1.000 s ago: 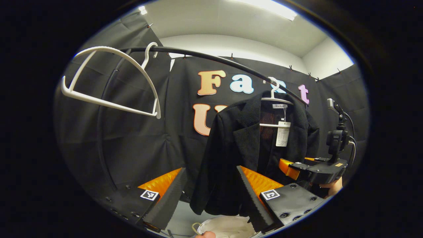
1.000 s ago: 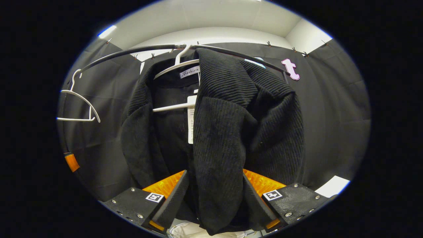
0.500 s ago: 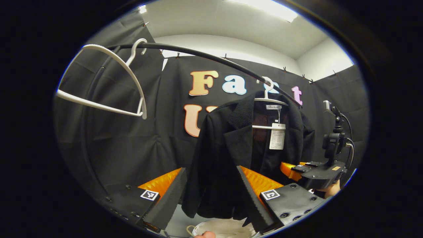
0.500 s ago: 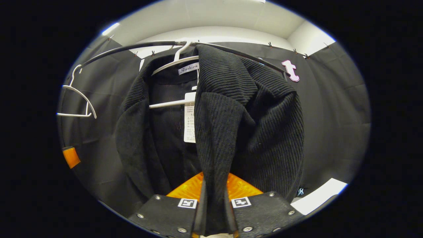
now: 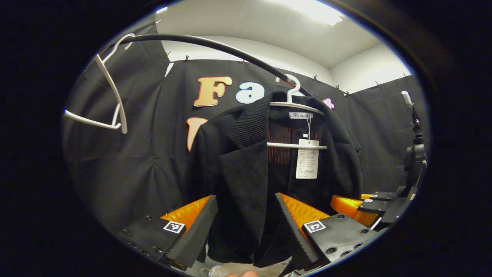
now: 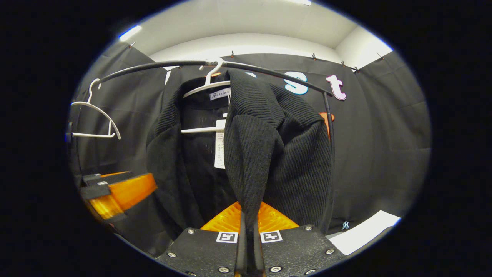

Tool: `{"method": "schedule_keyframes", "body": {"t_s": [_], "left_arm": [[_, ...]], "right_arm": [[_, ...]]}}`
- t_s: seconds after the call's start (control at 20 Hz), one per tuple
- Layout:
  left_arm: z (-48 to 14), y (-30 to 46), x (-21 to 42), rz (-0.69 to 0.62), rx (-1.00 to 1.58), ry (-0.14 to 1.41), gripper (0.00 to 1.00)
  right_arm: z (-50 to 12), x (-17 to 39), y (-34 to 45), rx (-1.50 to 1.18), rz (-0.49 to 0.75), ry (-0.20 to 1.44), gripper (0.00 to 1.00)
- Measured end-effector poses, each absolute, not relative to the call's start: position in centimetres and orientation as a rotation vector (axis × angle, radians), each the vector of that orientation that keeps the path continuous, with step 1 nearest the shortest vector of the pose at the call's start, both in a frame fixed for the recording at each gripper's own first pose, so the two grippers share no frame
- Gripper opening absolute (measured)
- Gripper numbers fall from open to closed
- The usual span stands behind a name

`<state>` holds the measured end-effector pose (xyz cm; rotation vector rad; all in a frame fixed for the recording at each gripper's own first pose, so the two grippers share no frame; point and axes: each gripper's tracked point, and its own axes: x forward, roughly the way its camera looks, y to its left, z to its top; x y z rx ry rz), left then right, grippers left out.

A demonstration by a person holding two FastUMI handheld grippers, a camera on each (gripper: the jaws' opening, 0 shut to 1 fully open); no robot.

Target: Grasp the clothes on the hanger with both hands and then place them into the laundry hamper below.

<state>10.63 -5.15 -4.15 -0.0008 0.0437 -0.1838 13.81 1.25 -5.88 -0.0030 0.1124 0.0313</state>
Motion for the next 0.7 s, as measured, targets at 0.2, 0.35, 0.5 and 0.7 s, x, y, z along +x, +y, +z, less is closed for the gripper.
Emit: {"method": "schedule_keyframes", "body": {"t_s": [0.2,0.35,0.5,0.7], "left_arm": [[-5.9,-6.5,14.8,-0.169,0.054,0.029,0.98],[-7.3,-6.3,17.2,-0.118,0.064,0.051,0.93],[-8.0,-5.5,18.3,-0.081,0.064,0.055,0.85],[-7.7,-4.3,17.8,-0.066,0.042,0.034,0.38]], "right_arm": [[-4.9,12.6,0.7,-0.022,0.035,0.096,0.07],[-4.3,11.9,0.2,-0.025,0.035,0.091,0.08],[-4.0,11.6,0.0,-0.025,0.034,0.081,0.08],[-3.9,11.5,-0.2,-0.035,0.034,0.077,0.08]]}}
